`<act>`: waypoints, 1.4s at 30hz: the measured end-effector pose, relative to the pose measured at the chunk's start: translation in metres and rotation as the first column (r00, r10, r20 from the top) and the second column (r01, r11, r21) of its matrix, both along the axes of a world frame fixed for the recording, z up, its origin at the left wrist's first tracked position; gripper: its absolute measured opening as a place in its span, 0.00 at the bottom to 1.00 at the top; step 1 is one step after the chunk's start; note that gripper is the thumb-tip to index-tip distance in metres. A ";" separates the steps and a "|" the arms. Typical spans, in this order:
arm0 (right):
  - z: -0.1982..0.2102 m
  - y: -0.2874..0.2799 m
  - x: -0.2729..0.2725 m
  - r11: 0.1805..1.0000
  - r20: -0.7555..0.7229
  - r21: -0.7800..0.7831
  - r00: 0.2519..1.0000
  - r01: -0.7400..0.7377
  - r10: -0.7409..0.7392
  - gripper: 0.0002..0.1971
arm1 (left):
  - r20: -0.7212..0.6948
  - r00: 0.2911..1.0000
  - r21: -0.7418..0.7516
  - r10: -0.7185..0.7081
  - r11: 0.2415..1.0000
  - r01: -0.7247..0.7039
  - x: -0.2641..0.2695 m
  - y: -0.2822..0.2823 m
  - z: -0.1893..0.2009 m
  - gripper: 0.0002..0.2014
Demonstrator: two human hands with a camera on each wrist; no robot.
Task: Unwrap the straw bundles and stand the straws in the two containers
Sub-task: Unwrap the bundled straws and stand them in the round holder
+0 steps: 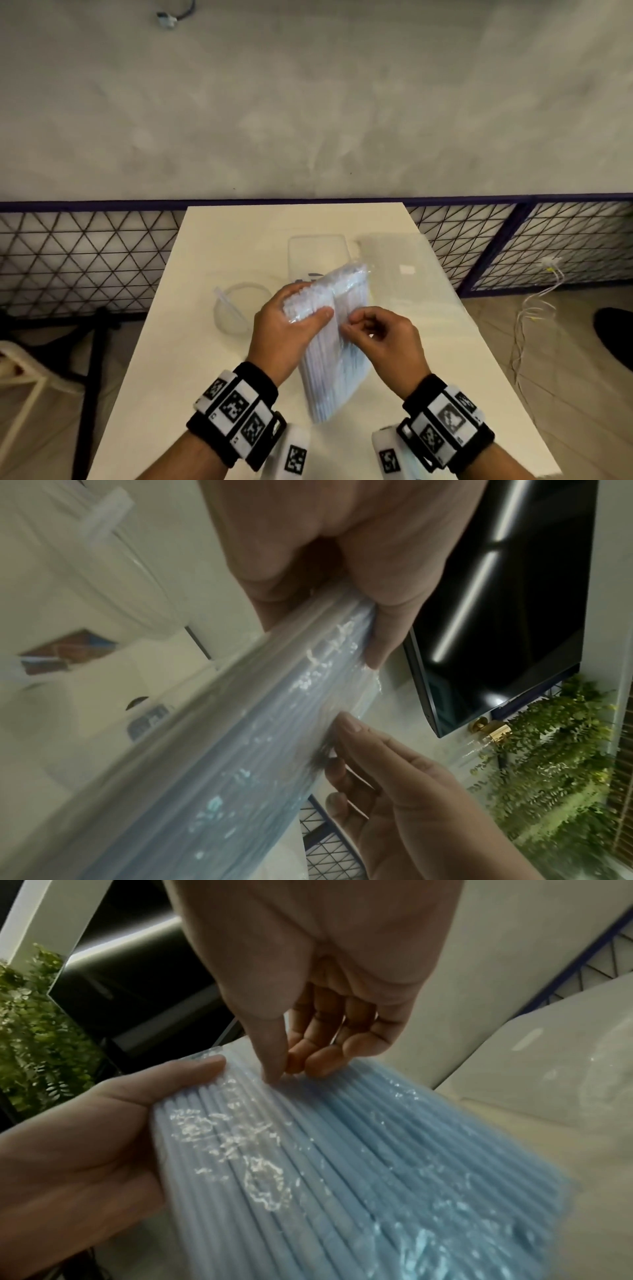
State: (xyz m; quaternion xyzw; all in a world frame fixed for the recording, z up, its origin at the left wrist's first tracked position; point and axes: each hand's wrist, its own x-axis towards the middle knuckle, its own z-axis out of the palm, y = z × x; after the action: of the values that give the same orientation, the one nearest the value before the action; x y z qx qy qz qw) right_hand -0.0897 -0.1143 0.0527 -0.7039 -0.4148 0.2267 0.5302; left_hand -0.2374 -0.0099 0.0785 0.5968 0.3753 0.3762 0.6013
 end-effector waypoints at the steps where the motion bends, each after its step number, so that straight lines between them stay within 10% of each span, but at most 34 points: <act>1: 0.000 0.002 -0.002 1.000 0.026 -0.020 0.999 -0.020 0.020 0.05 | 0.011 1.000 0.002 -0.001 1.000 0.001 -0.004 0.001 -0.001 0.18; 8: 0.007 0.002 -0.007 0.967 -0.041 -0.117 0.974 -0.228 0.225 0.09 | 0.021 0.998 0.005 -0.063 0.998 0.063 -0.021 0.010 -0.008 0.20; 15: 0.065 -0.002 -0.009 0.946 -0.314 0.158 0.894 -0.284 0.321 0.06 | -0.100 0.968 0.097 -0.232 0.966 0.241 -0.032 0.011 -0.023 0.20; 20: 0.073 0.010 -0.001 0.929 0.097 -0.034 0.924 -0.368 0.370 0.04 | -0.130 0.933 0.089 -0.335 0.933 0.348 -0.024 0.000 -0.033 0.22; 25: 0.046 0.003 0.025 0.957 0.721 -0.135 0.637 -0.258 0.273 0.08 | -0.122 0.922 0.071 -0.367 0.923 0.377 -0.014 -0.001 -0.051 0.23; 28: 0.031 -0.004 0.042 0.978 0.686 -0.175 0.698 -0.116 0.206 0.08 | -0.107 0.919 0.066 -0.381 0.919 0.388 -0.009 -0.003 -0.057 0.24; 32: 0.024 -0.010 0.053 0.928 0.339 -0.248 0.873 -0.277 0.351 0.18 | -0.086 0.910 0.015 -0.405 0.913 0.408 -0.005 -0.004 -0.064 0.25; 42: 0.024 -0.021 0.056 0.916 0.211 -0.257 0.907 -0.308 0.364 0.25 | -0.037 0.879 -0.082 -0.475 0.878 0.471 -0.015 -0.004 -0.052 0.37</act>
State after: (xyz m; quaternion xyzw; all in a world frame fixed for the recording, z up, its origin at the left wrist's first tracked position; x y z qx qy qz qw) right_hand -0.0338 -0.1358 0.0767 -0.6984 -0.5674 0.2669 0.3450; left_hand -0.2524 -0.0142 0.0269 0.6593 0.2479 0.1876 0.6846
